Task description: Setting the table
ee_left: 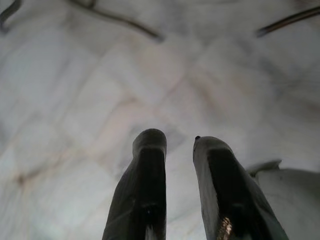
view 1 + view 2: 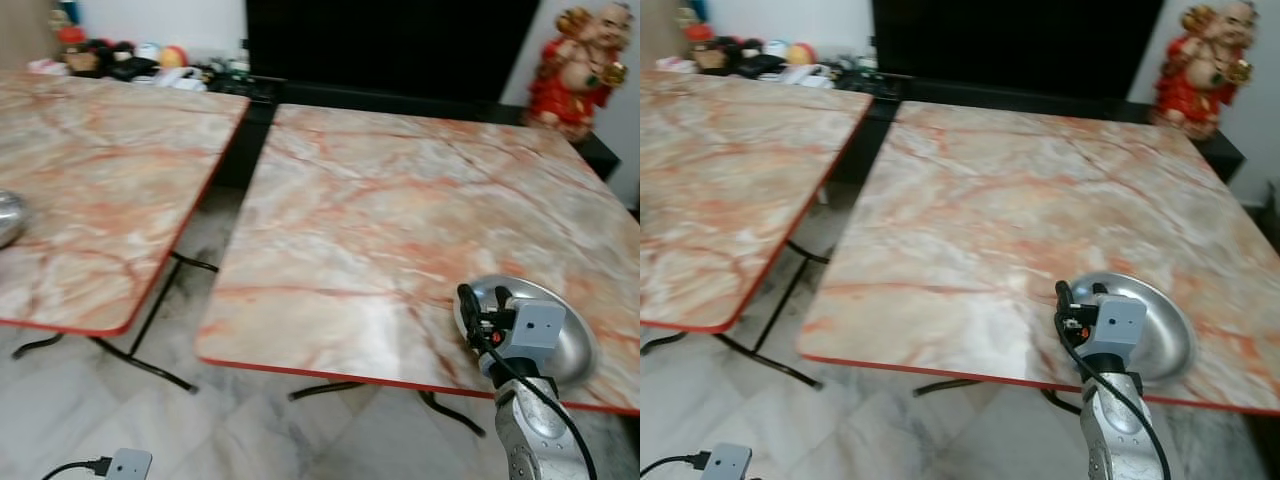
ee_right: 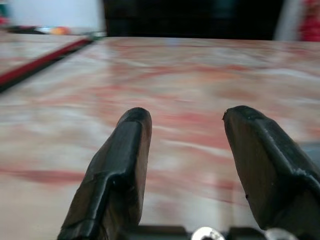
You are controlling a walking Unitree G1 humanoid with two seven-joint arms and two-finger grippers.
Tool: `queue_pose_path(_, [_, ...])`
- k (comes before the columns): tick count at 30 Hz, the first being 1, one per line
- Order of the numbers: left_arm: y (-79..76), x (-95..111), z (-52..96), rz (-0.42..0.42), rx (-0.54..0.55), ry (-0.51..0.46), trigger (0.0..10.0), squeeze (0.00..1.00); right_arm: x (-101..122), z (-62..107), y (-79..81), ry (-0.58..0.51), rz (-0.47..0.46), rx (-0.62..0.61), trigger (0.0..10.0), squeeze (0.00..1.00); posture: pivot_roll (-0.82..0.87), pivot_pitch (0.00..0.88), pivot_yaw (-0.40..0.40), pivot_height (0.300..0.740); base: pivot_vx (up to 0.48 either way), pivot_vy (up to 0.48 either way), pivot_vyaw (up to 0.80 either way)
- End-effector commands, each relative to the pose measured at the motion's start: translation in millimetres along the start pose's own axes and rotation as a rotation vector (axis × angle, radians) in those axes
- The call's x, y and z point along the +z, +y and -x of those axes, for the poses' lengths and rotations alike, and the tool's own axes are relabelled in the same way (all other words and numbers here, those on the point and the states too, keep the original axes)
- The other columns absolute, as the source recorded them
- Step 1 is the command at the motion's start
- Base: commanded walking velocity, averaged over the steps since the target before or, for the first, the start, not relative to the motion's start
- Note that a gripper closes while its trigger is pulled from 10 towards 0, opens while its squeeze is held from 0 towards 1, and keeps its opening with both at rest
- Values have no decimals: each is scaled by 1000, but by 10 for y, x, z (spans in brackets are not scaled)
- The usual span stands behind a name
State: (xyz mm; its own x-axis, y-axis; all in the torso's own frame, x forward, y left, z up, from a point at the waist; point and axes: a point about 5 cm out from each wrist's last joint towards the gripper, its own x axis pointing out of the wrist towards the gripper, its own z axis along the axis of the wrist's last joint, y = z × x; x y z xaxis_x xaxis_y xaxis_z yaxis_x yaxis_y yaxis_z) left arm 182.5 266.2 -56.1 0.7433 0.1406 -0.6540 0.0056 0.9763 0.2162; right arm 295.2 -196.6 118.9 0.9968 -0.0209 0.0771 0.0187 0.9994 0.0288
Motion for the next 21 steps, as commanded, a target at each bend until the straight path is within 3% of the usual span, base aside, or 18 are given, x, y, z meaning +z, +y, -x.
queue_pose_path(1, [53, -118, 48, -8, 5, 48, 10000, 0, -6, -17, 59, -3, -30, 13, 10000, 0, 86, 72, -36, 740, 0, 480, 0])
queue_pose_path(21, [31, -121, 47, 10, 10, 44, 10000, 0, 4, -82, 170, -17, -68, 26, 10000, 0, 97, 101, -50, 740, 0, 480, 0])
